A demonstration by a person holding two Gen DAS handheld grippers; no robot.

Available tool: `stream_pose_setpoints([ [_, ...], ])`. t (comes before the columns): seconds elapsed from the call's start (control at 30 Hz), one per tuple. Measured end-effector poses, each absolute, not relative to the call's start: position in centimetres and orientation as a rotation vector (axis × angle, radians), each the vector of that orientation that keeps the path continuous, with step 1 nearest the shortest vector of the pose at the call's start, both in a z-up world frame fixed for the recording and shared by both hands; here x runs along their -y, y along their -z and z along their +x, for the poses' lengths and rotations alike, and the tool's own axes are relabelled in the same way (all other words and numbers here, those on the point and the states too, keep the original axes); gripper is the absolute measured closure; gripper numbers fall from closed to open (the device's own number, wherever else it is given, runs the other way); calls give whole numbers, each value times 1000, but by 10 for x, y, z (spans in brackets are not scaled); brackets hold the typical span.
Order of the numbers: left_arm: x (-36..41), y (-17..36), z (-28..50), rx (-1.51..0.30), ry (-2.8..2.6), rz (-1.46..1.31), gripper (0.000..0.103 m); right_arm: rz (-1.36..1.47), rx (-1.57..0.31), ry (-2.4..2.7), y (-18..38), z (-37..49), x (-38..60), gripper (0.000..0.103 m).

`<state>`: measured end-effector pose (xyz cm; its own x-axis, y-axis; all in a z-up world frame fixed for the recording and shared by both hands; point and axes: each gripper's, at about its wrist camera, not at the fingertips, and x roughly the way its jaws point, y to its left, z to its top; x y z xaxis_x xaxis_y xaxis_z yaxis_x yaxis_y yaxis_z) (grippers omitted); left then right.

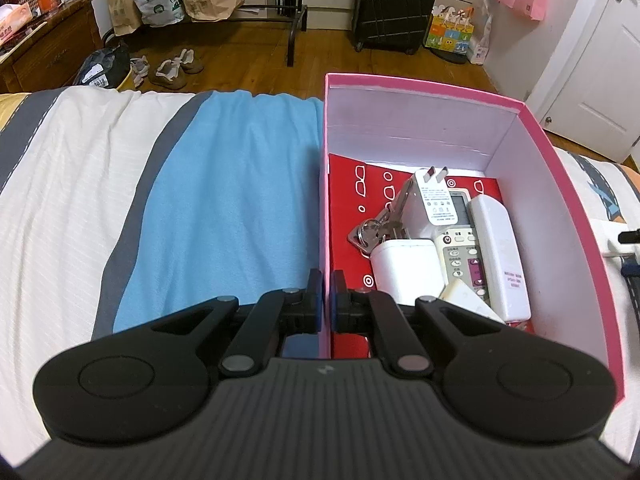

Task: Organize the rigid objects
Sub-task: 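Grasp the white power bank on the bed with the right gripper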

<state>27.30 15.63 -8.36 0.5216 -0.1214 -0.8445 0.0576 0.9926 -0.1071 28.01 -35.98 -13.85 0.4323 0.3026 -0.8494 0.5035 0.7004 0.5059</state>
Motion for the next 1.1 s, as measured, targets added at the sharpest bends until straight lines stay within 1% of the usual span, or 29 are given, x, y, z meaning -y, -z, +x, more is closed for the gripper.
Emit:
stream_pose_setpoints([
  [0.2,-155,86,277,-1025,106,-48,100,776,-1081,160,129,300,373,28],
  [0.3,-154,88,278,-1030,103,-47,100,704,-1037,130,130,304,365,28],
  [0.37,-153,88,278,-1028,104,-46,100,636,-1038,127,135,309,356,21],
  [0.47,-153,89,279,-1028,102,-39,100,480,-1011,117,137,317,333,17],
  [0.57,-151,88,278,-1026,99,-30,100,281,-989,101,143,321,311,15],
  [0.6,-151,88,278,-1025,100,-30,99,245,-978,103,146,320,306,15],
  [0.7,-153,87,277,-1027,104,-51,100,135,-968,62,142,315,296,21],
  [0.77,-153,87,277,-1026,106,-54,100,64,-971,-1,135,310,290,30],
  [0.83,-153,87,276,-1024,107,-50,100,-2,-963,-91,128,303,284,38],
  [0.9,-154,87,276,-1024,109,-55,100,-44,-964,-161,124,298,280,42],
  [1.0,-156,87,275,-1026,111,-65,100,-59,-976,-153,121,298,278,42],
  [1.07,-156,87,275,-1026,110,-64,99,-43,-1002,-129,125,300,277,32],
  [1.1,-156,87,275,-1025,110,-63,99,-36,-1041,-110,130,301,277,29],
])
